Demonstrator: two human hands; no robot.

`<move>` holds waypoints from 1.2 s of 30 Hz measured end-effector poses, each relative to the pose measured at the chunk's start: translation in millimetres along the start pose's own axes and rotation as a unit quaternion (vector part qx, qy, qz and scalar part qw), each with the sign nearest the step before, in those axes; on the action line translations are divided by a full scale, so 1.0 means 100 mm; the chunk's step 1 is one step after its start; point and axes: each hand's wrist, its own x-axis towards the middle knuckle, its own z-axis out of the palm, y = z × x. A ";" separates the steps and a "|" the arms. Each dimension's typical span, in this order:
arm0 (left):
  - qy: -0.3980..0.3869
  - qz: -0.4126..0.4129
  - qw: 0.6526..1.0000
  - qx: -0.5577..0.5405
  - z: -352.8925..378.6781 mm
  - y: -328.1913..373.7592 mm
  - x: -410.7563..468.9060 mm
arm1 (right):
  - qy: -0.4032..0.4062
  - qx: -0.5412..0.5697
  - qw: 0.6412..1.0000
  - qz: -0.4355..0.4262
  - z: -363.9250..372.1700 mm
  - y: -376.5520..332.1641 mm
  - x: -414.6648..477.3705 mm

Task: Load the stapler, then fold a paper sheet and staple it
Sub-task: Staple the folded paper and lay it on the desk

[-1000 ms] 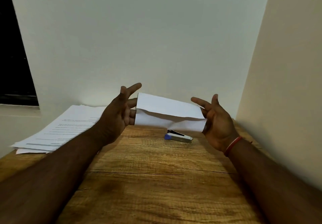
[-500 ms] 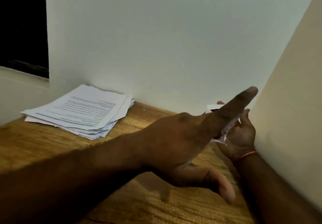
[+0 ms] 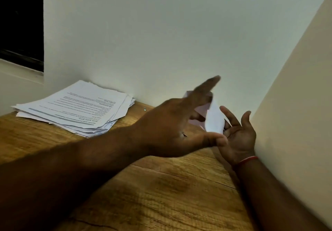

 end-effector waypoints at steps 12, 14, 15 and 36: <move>0.211 -0.276 0.884 -0.311 -0.06 -0.99 0.14 | -0.020 -0.188 0.975 -0.117 0.25 0.13 -0.06; 0.211 -0.281 0.910 -0.218 -0.02 -1.02 0.14 | -0.032 -0.257 0.954 -0.152 0.23 0.21 -0.03; 0.216 -0.281 0.920 -0.169 -0.01 -1.04 0.12 | -0.044 -0.272 0.948 -0.157 0.22 0.24 -0.01; -0.171 -0.057 0.979 0.091 0.22 -0.88 0.06 | -0.078 -0.686 0.716 -0.108 0.21 0.30 -0.07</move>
